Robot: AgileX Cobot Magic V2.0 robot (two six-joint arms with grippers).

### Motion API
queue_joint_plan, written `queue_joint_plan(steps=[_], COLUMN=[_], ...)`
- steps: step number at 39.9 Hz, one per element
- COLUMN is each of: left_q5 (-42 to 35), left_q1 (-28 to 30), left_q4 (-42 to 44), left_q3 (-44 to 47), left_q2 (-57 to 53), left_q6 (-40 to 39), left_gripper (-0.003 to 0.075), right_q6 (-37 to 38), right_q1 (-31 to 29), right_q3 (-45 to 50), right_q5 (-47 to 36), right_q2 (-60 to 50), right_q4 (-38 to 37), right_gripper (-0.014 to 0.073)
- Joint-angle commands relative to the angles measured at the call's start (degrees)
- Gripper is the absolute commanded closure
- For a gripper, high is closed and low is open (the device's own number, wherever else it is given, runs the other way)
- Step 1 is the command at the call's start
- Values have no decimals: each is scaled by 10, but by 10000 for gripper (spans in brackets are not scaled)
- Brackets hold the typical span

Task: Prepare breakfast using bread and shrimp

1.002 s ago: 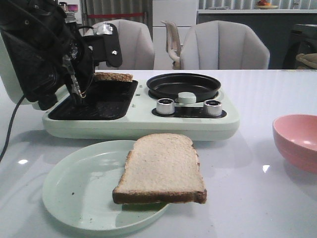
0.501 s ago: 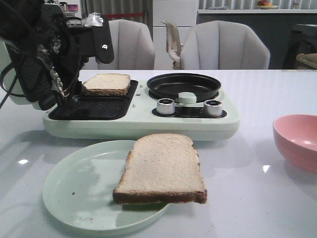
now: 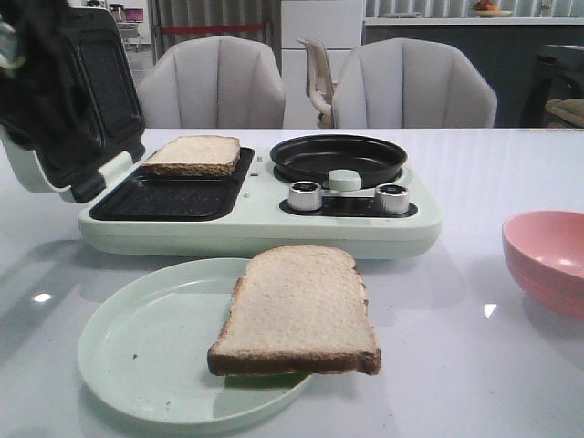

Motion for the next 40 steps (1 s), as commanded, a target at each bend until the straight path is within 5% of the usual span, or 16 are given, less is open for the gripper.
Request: queue_joint_plan(steps=[1,10,26,32,40], left_q5=[45,17,17,15,15], left_q1=[-6,-27,-48,-48,-48], left_q4=[-127,-302,-359,-358,-358], left_q3=[-9,33,96,98,98], left_q2=[-67,-183,-331,-340,-340], left_q6=[49,131,131,131,131], left_gripper=[286,286,286,286,286], right_q6=[-5,-5,-5,-15,-135], right_q1=[-4,-4,-4,-2,40], right_q3=[-19,-19,-19,-19,-19], right_q5=[-35,-36,-49,-26,5], right_q2=[1,1,1,26,117], right_q4=[0,0,7,119,300], right_gripper=[106,106,108,108,108])
